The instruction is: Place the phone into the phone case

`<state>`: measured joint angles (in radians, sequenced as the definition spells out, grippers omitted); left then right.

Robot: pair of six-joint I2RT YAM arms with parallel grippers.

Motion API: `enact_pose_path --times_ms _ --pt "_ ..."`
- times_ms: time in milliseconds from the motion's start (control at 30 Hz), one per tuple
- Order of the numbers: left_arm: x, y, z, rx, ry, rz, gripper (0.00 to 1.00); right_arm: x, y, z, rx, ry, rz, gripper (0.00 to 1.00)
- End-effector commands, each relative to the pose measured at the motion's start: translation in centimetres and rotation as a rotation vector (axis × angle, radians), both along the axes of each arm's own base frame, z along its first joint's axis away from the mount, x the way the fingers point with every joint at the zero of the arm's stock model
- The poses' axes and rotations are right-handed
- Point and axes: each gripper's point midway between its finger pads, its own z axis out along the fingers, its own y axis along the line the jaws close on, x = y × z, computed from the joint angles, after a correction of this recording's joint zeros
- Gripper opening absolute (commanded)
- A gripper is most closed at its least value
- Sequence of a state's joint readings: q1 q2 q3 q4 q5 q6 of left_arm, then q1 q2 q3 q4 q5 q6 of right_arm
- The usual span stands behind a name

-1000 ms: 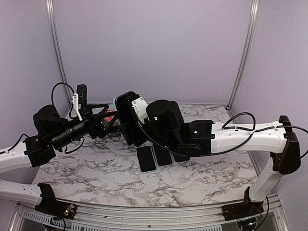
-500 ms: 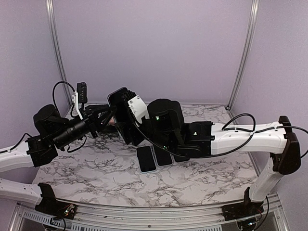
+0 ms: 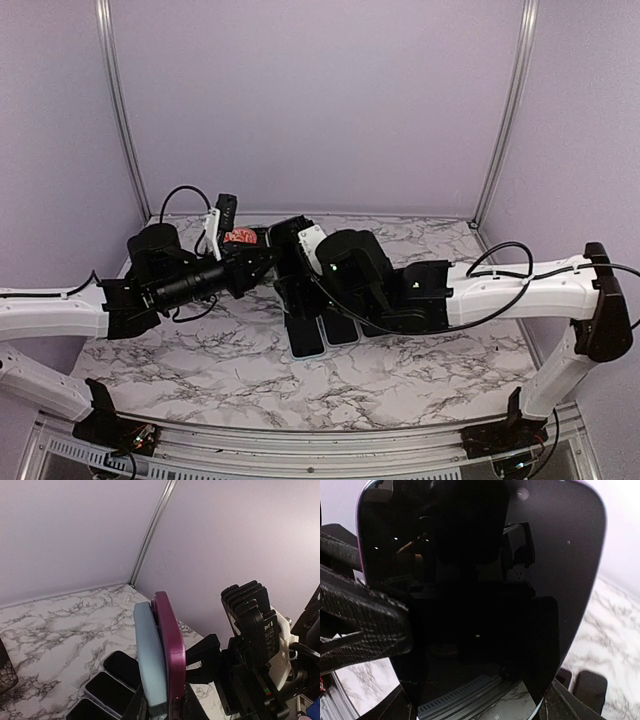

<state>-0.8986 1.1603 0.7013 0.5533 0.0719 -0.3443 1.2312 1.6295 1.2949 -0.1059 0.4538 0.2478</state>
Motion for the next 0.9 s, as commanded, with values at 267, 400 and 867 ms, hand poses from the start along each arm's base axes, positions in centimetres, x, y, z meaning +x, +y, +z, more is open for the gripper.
enact_pose_path --times_ms 267,400,867 --pt "2.4 -9.6 -12.3 0.15 0.371 -0.059 0.8 -7.8 -13.2 -12.5 -0.016 0.64 -0.292 0.34" --pt "4.1 -7.3 -12.1 0.167 0.334 0.083 0.88 -9.8 -15.9 -16.8 -0.168 0.785 -0.373 0.34" --pt "5.7 -6.1 -14.0 0.306 0.338 0.206 0.7 -11.9 -17.0 -23.5 -0.589 0.966 -0.366 0.98"
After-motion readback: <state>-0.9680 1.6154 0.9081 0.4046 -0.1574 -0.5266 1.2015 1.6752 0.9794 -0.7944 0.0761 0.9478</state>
